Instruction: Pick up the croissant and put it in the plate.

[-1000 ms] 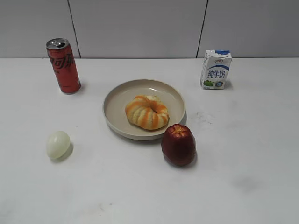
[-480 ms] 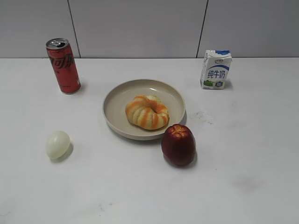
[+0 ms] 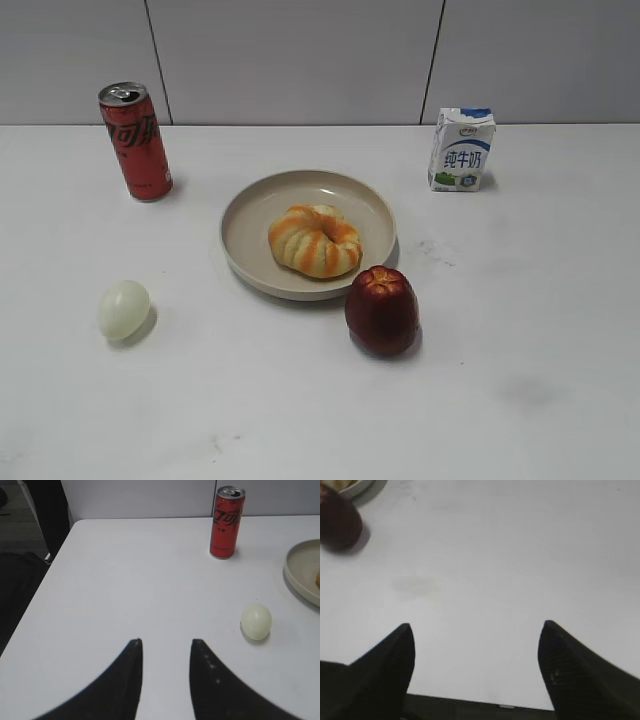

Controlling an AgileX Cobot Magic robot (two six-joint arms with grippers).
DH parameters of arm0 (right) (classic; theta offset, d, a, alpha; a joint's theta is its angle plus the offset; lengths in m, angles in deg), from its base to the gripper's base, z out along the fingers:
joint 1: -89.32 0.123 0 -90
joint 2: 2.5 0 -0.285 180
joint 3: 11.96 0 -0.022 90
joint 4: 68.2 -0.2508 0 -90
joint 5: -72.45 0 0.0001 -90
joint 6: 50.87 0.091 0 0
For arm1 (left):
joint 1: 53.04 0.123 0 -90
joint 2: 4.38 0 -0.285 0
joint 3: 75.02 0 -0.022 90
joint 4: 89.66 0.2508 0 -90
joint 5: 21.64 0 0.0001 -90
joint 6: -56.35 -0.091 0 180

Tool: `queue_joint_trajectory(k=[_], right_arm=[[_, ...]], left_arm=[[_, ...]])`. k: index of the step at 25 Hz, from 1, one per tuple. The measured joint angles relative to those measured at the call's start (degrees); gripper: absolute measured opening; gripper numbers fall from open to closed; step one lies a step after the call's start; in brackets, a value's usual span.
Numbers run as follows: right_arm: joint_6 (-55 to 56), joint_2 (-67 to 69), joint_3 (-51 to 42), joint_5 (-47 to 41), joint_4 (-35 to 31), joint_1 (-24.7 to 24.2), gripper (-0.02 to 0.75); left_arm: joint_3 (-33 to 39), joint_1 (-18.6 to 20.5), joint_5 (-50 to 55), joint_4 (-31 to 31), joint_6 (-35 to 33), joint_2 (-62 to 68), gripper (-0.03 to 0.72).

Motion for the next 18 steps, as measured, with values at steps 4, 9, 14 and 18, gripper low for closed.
queue_joint_trajectory(k=[4,9,14,18], right_arm=[[0.00,-5.71,0.00,0.00,-0.06,-4.96,0.581],[0.00,-12.06,0.00,0.00,-0.06,-5.73,0.579],[0.00,-13.23,-0.04,-0.06,-0.19,-5.73,0.579],[0.00,-13.23,-0.06,-0.06,-0.20,-5.73,0.577]], left_arm=[[0.00,0.00,0.00,0.00,0.00,0.00,0.237],[0.00,0.00,0.00,0.00,0.00,0.00,0.237],[0.00,0.00,-0.04,0.00,0.00,0.00,0.237],[0.00,0.00,-0.04,0.00,0.00,0.00,0.237]])
